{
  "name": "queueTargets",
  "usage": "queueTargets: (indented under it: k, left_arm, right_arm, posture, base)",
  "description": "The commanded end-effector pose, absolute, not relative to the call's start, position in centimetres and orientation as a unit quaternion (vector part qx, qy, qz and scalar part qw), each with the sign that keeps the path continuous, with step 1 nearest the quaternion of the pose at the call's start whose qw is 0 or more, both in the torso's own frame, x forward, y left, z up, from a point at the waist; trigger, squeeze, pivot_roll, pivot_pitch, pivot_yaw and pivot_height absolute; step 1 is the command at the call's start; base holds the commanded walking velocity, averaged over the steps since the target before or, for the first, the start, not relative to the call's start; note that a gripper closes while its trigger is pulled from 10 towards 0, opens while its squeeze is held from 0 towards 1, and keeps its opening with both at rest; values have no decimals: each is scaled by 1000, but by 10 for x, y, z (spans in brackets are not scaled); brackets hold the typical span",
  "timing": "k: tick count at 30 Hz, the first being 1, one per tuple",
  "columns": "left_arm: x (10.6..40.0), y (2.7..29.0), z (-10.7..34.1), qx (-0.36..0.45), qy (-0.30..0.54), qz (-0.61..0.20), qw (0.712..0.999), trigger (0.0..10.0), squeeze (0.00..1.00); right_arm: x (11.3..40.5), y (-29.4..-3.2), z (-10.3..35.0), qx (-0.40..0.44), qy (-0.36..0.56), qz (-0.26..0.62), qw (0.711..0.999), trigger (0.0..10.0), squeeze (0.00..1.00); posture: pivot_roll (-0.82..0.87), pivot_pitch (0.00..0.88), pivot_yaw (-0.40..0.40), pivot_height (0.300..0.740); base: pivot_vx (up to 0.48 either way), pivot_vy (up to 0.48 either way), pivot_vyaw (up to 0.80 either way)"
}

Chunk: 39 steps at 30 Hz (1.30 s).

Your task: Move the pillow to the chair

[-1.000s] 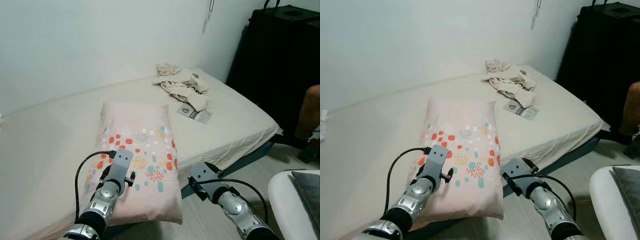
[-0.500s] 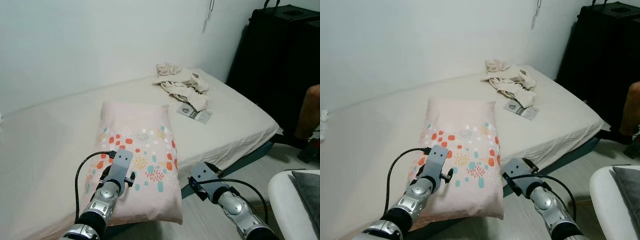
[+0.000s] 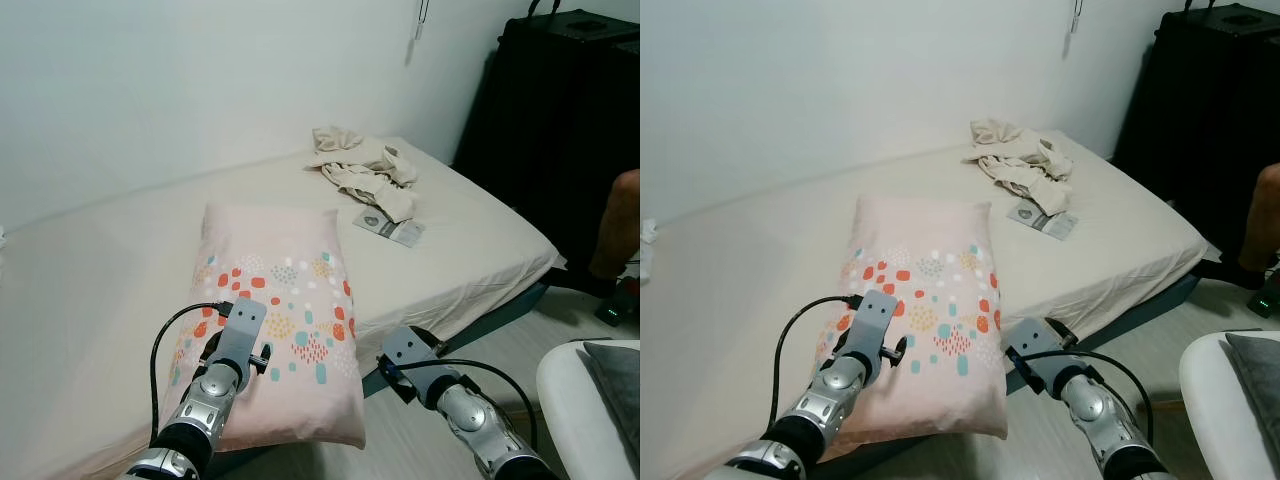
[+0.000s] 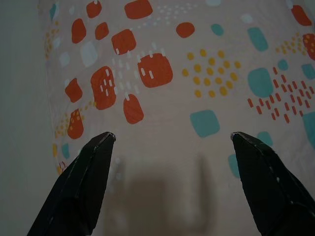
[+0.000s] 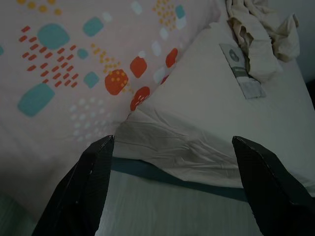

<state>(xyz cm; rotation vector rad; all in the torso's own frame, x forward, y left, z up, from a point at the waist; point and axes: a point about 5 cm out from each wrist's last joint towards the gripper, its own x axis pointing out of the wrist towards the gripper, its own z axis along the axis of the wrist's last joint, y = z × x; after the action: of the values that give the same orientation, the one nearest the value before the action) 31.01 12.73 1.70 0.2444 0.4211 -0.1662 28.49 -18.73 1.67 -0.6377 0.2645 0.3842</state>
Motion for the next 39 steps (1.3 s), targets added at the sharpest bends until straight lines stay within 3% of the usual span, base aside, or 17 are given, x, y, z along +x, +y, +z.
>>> queueTargets:
  k: [1,39]
  left_arm:
    - [305,126,10,123,224,-86,963,10000,0]
    - [308,127,12,123,223,-83,963,10000,0]
  right_arm:
    - [283,-188,15,-307,132,186,924,10000,0]
    - [286,-188,17,-310,131,186,923,10000,0]
  posture:
    - [-136,62,11,740]
    - [-135,59,15,740]
  base:
    - [0,0,0]
    - [0,0,0]
